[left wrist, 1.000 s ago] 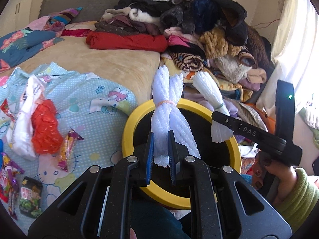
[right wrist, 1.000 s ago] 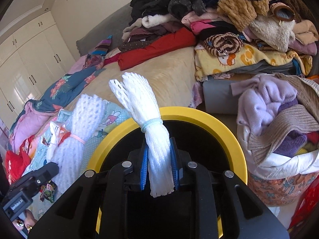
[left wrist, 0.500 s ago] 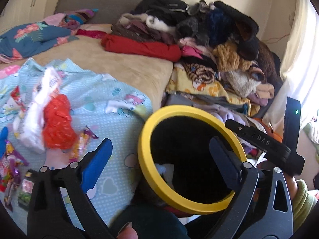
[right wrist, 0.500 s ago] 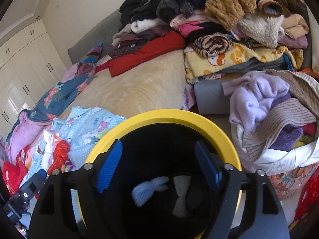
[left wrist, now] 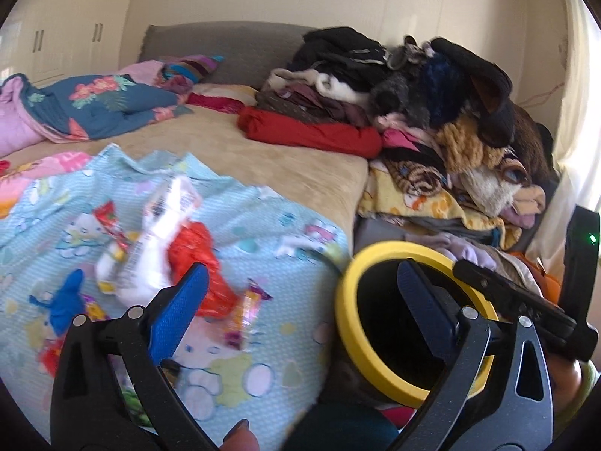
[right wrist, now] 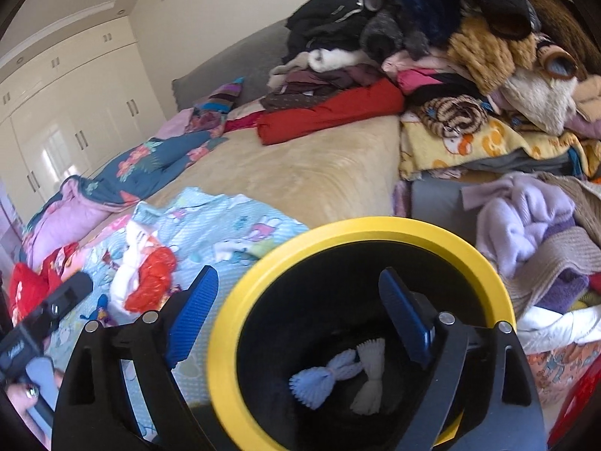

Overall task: Collect trash
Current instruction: 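Move both grippers back over the remaining trash on the bed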

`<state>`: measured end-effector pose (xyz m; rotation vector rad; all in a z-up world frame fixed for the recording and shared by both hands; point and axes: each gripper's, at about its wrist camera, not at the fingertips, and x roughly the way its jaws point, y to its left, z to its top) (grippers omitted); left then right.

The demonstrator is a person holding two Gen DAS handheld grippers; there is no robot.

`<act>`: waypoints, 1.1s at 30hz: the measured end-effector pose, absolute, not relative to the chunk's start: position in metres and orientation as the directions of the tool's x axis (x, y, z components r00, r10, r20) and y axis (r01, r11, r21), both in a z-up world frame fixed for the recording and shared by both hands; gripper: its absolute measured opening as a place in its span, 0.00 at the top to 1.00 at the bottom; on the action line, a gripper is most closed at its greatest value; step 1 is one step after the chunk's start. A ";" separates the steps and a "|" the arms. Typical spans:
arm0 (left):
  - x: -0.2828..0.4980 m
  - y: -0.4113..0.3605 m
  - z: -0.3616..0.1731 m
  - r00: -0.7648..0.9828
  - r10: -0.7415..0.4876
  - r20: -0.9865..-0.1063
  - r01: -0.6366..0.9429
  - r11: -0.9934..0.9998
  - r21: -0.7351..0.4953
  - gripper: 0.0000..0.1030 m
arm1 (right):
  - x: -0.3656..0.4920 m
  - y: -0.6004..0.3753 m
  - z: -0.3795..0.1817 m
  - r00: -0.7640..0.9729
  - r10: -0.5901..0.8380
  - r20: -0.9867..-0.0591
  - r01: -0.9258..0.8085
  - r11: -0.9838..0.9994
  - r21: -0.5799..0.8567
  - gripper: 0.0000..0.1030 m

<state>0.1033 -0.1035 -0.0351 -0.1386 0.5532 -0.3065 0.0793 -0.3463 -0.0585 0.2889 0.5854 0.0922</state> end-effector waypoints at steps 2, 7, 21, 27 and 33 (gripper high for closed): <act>0.104 -0.095 -0.033 0.816 -0.313 -0.485 0.234 0.948 -0.217 0.11 | 0.078 -0.337 -0.055 0.833 0.176 -0.524 -0.025 0.959 0.283 0.18; 0.107 -0.074 -0.025 0.841 -0.284 -0.462 0.191 0.953 -0.237 0.11 | 0.075 -0.317 -0.047 0.844 0.200 -0.498 -0.078 0.964 0.256 0.17; 0.108 -0.025 -0.015 0.883 -0.202 -0.424 0.084 0.956 -0.279 0.11 | 0.068 -0.252 -0.029 0.840 0.302 -0.451 -0.243 0.952 0.184 0.14; 0.113 -0.002 -0.017 0.884 -0.160 -0.439 0.027 0.956 -0.293 0.11 | 0.076 -0.227 -0.032 0.815 0.334 -0.474 -0.273 0.942 0.194 0.13; 0.119 0.020 -0.023 0.876 -0.130 -0.464 -0.022 0.952 -0.306 0.11 | 0.089 -0.205 -0.043 0.791 0.335 -0.512 -0.287 0.942 0.173 0.13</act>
